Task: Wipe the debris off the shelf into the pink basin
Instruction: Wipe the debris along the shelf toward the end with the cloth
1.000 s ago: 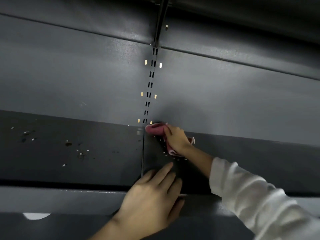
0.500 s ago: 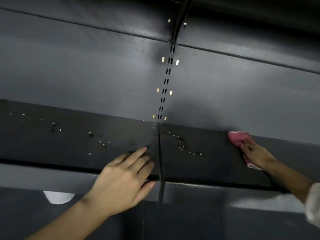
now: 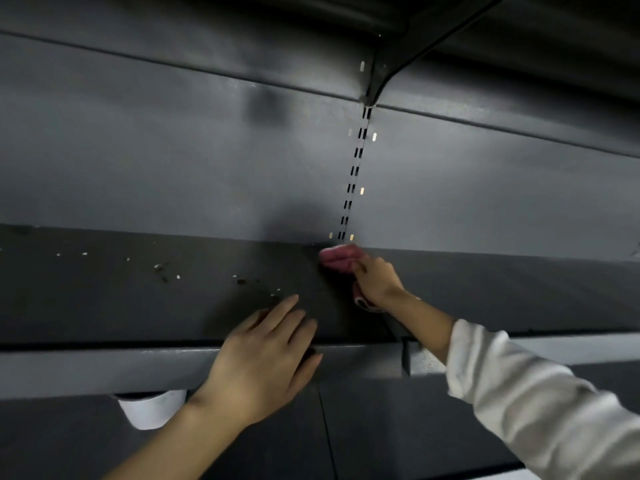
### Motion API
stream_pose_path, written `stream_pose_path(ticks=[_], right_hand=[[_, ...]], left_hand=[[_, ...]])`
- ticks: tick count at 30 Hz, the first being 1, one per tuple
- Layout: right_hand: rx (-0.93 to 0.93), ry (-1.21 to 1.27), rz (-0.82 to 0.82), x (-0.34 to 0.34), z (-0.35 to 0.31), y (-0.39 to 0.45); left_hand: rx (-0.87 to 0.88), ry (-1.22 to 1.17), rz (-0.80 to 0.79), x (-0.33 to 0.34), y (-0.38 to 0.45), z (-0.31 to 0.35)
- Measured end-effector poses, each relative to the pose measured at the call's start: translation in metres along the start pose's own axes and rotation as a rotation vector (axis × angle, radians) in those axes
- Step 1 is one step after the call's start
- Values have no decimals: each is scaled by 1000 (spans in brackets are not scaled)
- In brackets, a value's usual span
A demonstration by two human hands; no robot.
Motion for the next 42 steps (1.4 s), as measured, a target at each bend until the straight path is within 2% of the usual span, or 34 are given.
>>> stream_pose_path(ticks=[3, 5, 9, 10, 13, 15, 17, 20, 24, 28, 31, 33, 35, 37, 39, 40, 42], right_hand=[[116, 71, 43, 0, -4, 8], [110, 133, 89, -13, 2, 17], [172, 60, 221, -69, 59, 26], [187, 11, 195, -78, 80, 26], [214, -132, -36, -70, 125, 15], [178, -241, -43, -60, 130, 18], [166, -260, -5, -51, 116, 22], [115, -304, -146, -19, 69, 21], [-43, -192, -222, 24, -10, 10], [-195, 199, -154, 47, -78, -2], [-180, 97, -191, 46, -85, 6], [-180, 153, -193, 28, -67, 17], [-198, 379, -232, -2, -37, 24], [-210, 615, -213, -43, 10, 27], [-207, 730, -169, -84, 68, 27], [-162, 688, -119, -102, 103, 27], [22, 300, 43, -133, 176, 26]], left_hand=[[23, -9, 2, 0, -3, 0], [26, -11, -3, 0, -3, -1], [-15, 25, 6, -1, -4, -8], [-24, 36, -4, -1, -5, -9], [-29, 49, -26, 3, -6, -8], [-38, 50, -48, 5, -5, -7], [-30, 53, -31, 5, -4, -7], [-23, 64, -22, 5, -4, -7], [-21, 81, 3, 5, -4, -6], [-21, 79, 10, 4, -5, -6], [-15, 107, 21, 2, -4, -8], [-2, 121, 46, 0, -6, -9], [-7, 116, 60, -3, -8, -13], [-4, 106, 64, -3, -10, -13], [2, 111, 73, -2, -10, -11], [6, 112, 83, -1, -10, -10], [8, 106, 92, 2, -10, -9]])
Point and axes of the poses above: each hand's wrist, its own y-axis towards the middle knuckle, its own x-axis out of the palm, z = x × y, the point moved 6 cm from there along y, towards the middle knuckle, and after that the axes turned 9 degrees about -y, right-handed, at the moved point
